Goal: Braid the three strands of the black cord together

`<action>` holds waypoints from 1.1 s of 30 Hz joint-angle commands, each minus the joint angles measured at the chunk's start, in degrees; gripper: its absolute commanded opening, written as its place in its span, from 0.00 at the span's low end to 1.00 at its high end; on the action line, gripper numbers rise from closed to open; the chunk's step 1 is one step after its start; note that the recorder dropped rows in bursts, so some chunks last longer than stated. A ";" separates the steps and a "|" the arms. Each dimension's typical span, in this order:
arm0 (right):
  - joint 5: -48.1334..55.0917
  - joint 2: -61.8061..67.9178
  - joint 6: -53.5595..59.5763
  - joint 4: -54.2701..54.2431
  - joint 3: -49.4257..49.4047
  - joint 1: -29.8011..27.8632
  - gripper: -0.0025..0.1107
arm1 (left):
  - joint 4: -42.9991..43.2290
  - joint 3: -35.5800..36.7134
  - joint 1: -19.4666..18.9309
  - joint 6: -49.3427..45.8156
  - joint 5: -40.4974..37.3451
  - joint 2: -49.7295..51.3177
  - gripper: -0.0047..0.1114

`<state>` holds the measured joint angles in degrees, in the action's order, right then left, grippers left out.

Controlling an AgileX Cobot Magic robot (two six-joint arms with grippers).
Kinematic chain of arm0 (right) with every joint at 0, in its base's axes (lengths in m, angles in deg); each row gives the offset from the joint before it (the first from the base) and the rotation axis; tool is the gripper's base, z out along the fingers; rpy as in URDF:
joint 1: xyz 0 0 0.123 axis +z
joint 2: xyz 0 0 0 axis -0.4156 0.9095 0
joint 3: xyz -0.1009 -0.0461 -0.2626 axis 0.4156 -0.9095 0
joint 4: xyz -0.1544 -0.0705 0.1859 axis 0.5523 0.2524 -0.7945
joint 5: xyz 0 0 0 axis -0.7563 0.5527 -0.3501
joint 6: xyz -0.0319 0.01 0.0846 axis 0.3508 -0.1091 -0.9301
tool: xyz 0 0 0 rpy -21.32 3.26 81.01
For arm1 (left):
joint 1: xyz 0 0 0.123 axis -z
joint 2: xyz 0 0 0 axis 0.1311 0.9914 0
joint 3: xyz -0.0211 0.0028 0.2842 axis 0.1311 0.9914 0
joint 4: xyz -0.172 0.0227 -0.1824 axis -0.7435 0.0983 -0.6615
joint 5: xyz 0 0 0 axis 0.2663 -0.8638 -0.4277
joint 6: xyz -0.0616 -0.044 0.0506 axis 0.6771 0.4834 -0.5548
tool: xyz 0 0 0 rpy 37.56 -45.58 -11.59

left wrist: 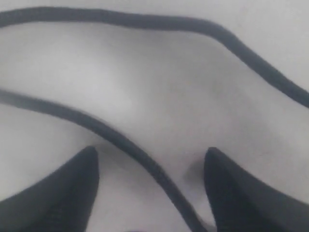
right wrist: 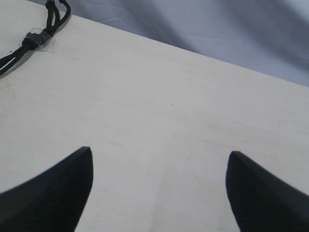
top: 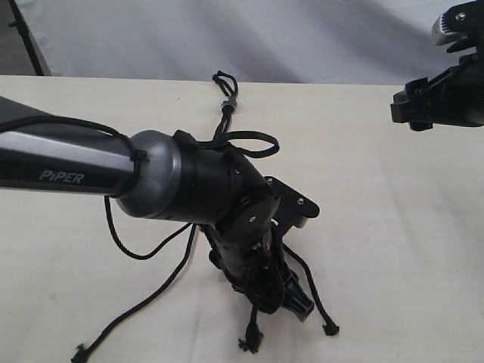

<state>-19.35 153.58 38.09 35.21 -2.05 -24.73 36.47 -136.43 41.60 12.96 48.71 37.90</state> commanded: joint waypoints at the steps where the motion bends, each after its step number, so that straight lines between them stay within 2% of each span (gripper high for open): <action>1: -0.92 0.15 -0.41 0.00 -0.19 -0.34 0.65 | -0.39 0.39 0.36 -1.67 -4.17 1.06 0.28; 3: -0.92 0.15 -0.52 0.00 -0.19 -0.34 0.65 | -0.39 0.39 0.36 -3.29 -5.69 0.23 0.06; 4: -0.92 0.15 -0.89 0.00 -0.19 -0.34 0.65 | 0.05 0.39 0.36 -4.03 -6.18 -0.46 0.05; 10: -0.92 0.15 -1.33 0.00 -0.19 -0.34 0.65 | 11.48 0.39 -1.71 -1.06 -10.70 -6.57 0.05; 13: -0.81 0.15 -1.51 0.00 -0.19 -0.34 0.65 | 16.15 0.51 -4.86 0.41 -14.91 -7.82 0.05; 15: -0.81 0.15 -1.66 0.00 -0.19 -0.34 0.65 | 17.36 1.80 -7.74 0.50 -14.90 -7.82 0.05; 21: -0.81 0.15 -1.66 0.00 -0.19 -0.34 0.65 | 17.48 9.61 -15.64 -0.82 -3.96 -7.82 0.05; 24: -0.81 0.15 -1.66 0.00 -0.19 -0.34 0.65 | 17.48 14.03 -18.32 -1.07 1.94 -7.82 0.05; 26: -0.81 0.15 -1.66 0.00 -0.19 -0.34 0.65 | 16.82 16.20 -19.08 -1.07 4.57 -7.82 0.05; 28: -0.81 0.15 -1.68 0.00 -0.19 -0.34 0.65 | 11.82 17.59 -18.64 -1.91 4.69 -7.82 0.05; 33: -1.17 0.15 -1.76 0.00 -0.19 -0.34 0.65 | -5.15 18.89 -12.19 -15.21 4.75 -7.90 0.05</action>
<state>-19.71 153.63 36.77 35.21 -2.05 -24.73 43.31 -119.21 25.08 5.10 53.67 28.74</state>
